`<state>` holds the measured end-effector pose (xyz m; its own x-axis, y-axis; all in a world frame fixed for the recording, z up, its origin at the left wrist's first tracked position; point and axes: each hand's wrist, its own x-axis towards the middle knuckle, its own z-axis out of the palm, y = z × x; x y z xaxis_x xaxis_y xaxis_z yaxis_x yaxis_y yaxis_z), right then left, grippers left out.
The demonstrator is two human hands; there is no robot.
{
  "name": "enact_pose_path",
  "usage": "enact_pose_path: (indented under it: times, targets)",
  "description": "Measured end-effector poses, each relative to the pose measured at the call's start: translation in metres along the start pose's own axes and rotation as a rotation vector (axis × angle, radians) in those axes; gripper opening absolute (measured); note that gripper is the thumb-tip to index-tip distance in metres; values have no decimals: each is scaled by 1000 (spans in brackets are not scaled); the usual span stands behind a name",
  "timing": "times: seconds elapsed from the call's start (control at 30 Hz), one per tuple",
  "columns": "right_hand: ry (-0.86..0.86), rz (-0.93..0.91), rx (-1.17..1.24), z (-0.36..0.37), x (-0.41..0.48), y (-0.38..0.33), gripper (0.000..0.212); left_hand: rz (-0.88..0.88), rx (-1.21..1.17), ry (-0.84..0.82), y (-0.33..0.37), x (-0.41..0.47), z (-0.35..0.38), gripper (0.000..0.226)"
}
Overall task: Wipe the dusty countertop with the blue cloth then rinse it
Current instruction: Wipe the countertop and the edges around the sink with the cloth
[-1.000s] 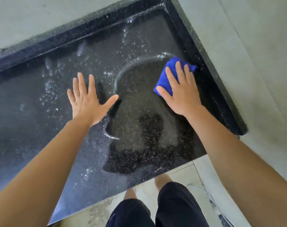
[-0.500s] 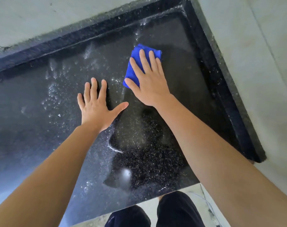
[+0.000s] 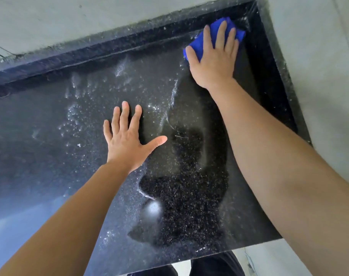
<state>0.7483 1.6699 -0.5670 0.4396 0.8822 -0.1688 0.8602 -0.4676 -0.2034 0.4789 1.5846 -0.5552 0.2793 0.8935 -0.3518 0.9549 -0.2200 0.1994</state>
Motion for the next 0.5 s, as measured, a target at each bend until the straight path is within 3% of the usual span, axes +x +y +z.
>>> enact_pose_path:
  times: [0.07,0.2,0.27,0.37,0.5]
  targets:
    - [5,-49,-17,7,-9,-25,77,-6,1,-3,1,0,0,107]
    - [-52,-477,-60,14,-49,-22,74,-22,-12,-12,2,-1,-1,108]
    - [-36,-560,-57,14,-56,3,76,-24,-21,-14,3,0,-2,109]
    - [54,-351,-74,5,-45,43,81,-26,-22,-31,3,0,-4,109]
    - [16,-31,-39,-15,-9,60,83,-18,-21,-29,2,0,-2,109]
